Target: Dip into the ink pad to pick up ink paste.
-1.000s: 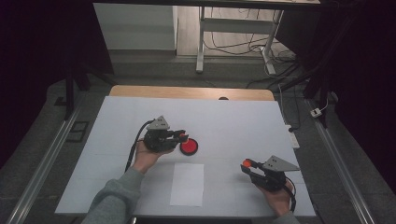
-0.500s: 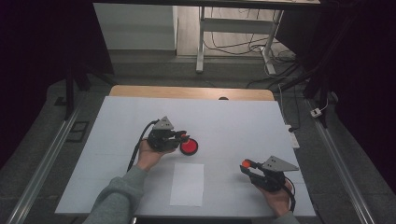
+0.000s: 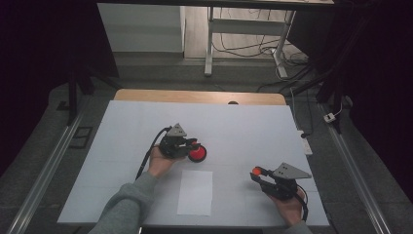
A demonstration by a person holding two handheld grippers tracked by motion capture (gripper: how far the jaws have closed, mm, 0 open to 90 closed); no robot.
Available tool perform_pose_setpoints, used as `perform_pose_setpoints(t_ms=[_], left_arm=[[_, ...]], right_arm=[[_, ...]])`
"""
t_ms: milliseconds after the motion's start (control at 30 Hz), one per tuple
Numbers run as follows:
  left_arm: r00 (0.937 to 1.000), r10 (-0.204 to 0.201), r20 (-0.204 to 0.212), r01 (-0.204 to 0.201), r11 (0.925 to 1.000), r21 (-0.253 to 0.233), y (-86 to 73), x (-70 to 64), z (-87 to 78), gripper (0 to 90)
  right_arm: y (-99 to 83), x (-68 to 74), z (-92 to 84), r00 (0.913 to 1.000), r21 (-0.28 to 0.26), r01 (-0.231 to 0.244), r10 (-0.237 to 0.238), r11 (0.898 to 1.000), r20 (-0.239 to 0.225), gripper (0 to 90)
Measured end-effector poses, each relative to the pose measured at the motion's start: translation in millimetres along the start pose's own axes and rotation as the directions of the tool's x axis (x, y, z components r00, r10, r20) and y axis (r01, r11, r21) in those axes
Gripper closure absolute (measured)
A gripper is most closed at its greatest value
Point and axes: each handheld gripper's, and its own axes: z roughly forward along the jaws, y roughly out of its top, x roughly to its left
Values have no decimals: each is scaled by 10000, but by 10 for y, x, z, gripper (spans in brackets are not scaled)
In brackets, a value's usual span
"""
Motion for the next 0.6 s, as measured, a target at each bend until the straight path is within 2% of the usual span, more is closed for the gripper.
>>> perform_pose_setpoints(t_ms=[400, 600], left_arm=[[9997, 120, -216, -115, 9996, 274, -37, 17, 134, 728], [9990, 318, -306, -306, 9987, 411, -46, 0, 177, 728]], right_arm=[[-2, 3, 0, 10000, 7, 5, -5, 10000, -3, 645], [-2, 9, 4, 10000, 49, -1, 1, 10000, -22, 645]])
